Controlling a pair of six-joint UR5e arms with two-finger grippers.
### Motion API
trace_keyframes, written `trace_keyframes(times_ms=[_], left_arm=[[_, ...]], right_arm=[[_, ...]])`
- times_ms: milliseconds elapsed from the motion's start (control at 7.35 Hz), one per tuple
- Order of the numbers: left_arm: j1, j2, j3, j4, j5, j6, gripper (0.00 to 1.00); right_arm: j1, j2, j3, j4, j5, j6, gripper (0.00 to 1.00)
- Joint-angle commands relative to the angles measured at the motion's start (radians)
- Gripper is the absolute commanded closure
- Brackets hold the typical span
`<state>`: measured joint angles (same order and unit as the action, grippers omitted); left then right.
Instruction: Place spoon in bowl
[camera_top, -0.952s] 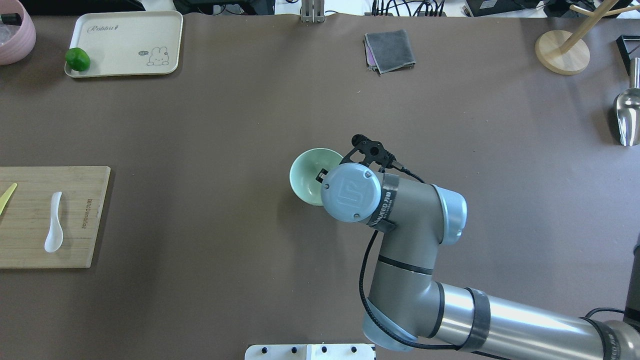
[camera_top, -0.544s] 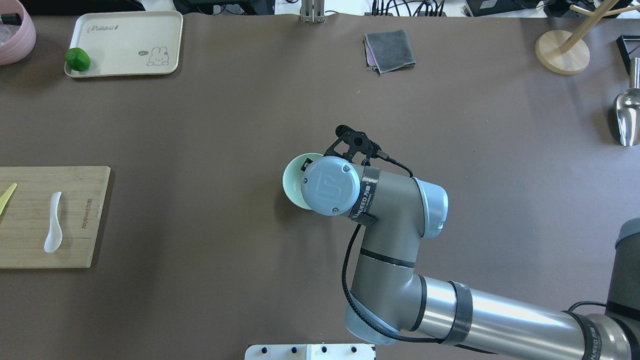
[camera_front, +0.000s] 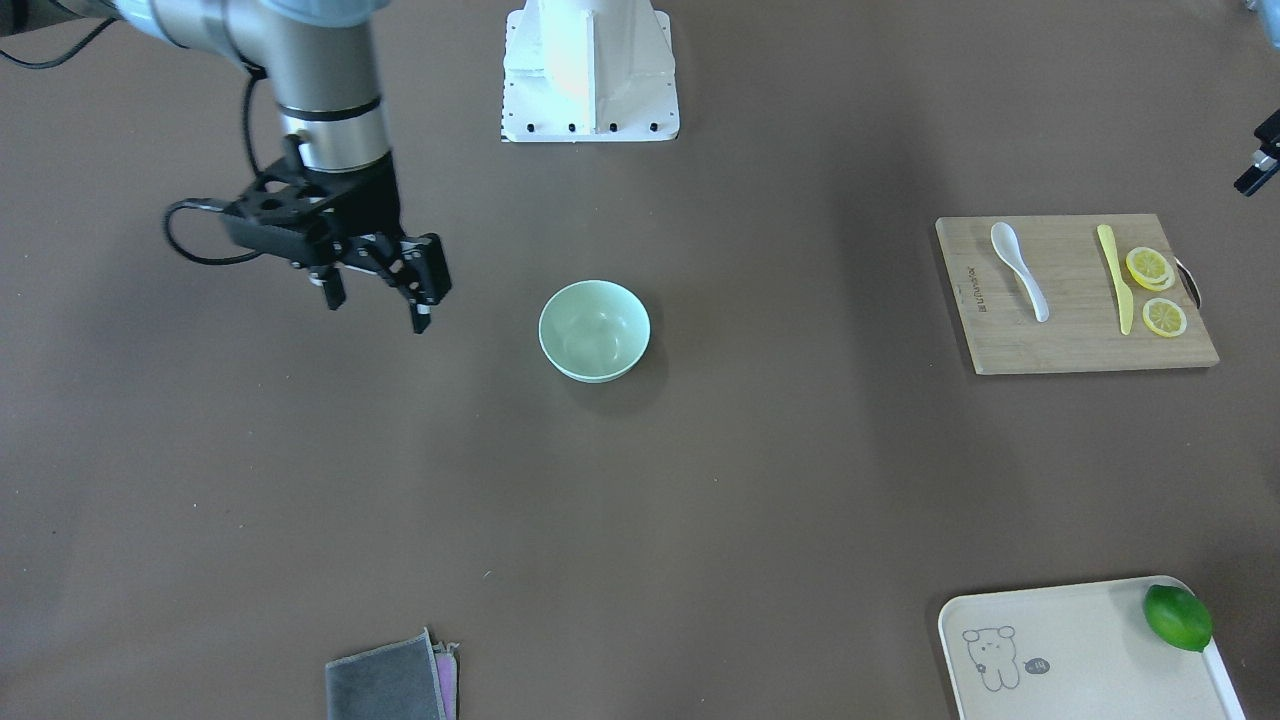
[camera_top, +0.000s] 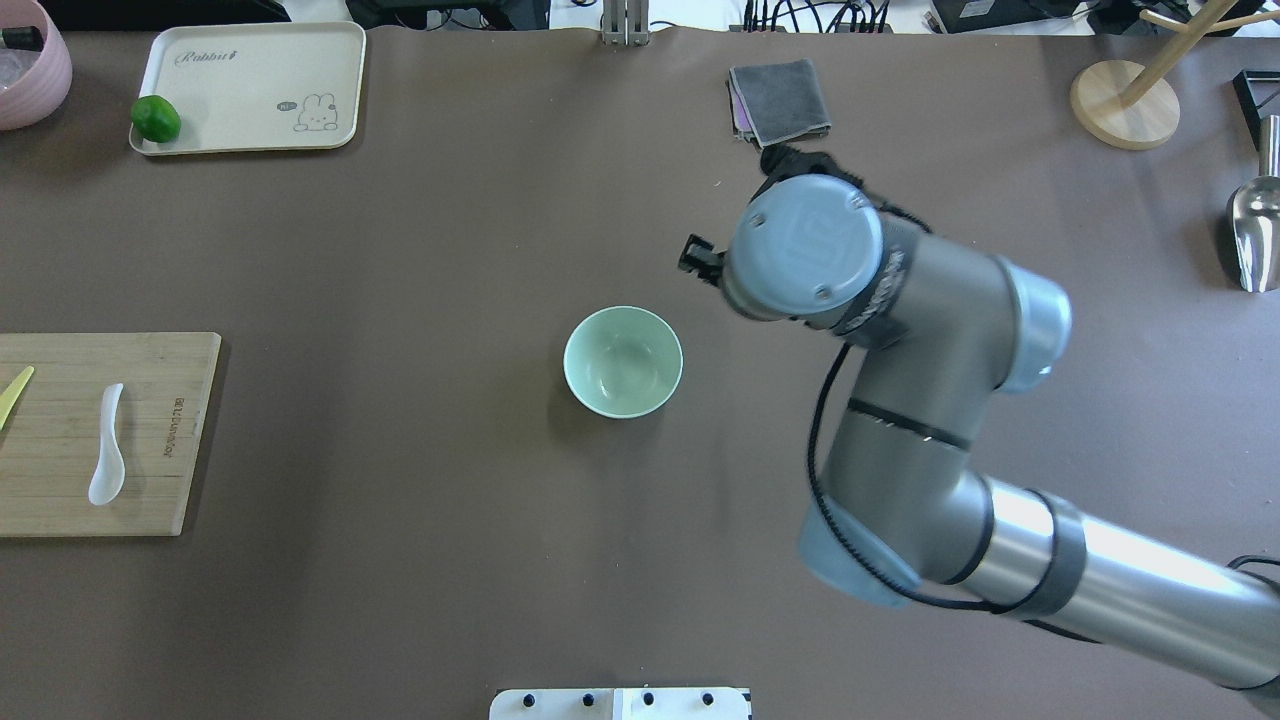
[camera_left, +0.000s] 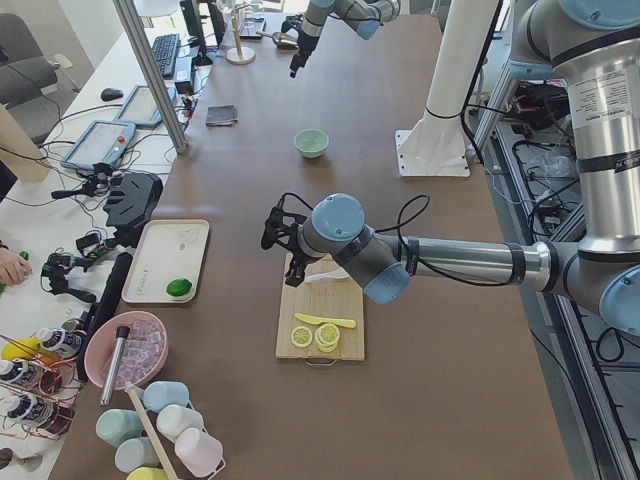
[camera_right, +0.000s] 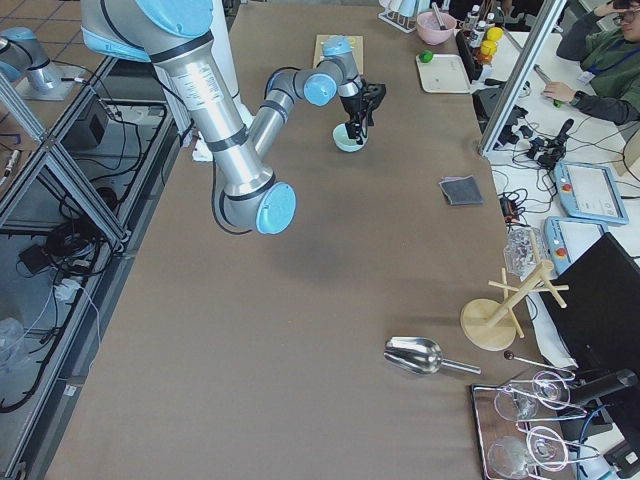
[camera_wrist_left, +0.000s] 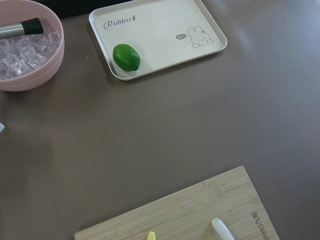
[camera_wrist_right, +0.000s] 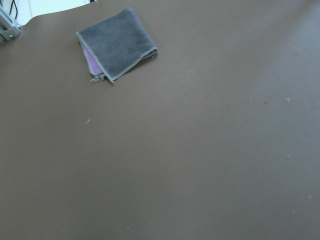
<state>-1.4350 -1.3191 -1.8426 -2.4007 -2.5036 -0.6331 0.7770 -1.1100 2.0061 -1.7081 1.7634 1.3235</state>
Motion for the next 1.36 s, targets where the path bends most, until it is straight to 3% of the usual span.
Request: trace_keyframes(times_ms=[0,408,544,680,952,1224], left_arm=[[0.170,0.040,0.002,-0.179,0.133,-0.303,0.02],[0.467,0.040,0.002,-0.181,0.477,-0.474,0.04],[0.564,0.034,0.011,-0.179,0.594,-0.531,0.05],[0.599,0.034,0.040,-0.179,0.648,-0.539,0.08],[0.617,0.014,0.094,-0.181,0.705,-0.548,0.31],[0.683,-0.003,0.120,-0.181,0.752,-0.550,0.37]], right_arm=[[0.257,-0.227,0.060,0.089,0.266,-0.418,0.00],[0.543,-0.486,0.039,0.188,0.511,-0.872,0.00],[0.626,-0.543,0.013,0.188,0.536,-1.008,0.00],[0.703,-0.571,-0.027,0.186,0.565,-1.135,0.00],[0.778,-0.609,-0.076,0.189,0.631,-1.260,0.00],[0.809,-0.648,-0.087,0.191,0.628,-1.338,0.00]])
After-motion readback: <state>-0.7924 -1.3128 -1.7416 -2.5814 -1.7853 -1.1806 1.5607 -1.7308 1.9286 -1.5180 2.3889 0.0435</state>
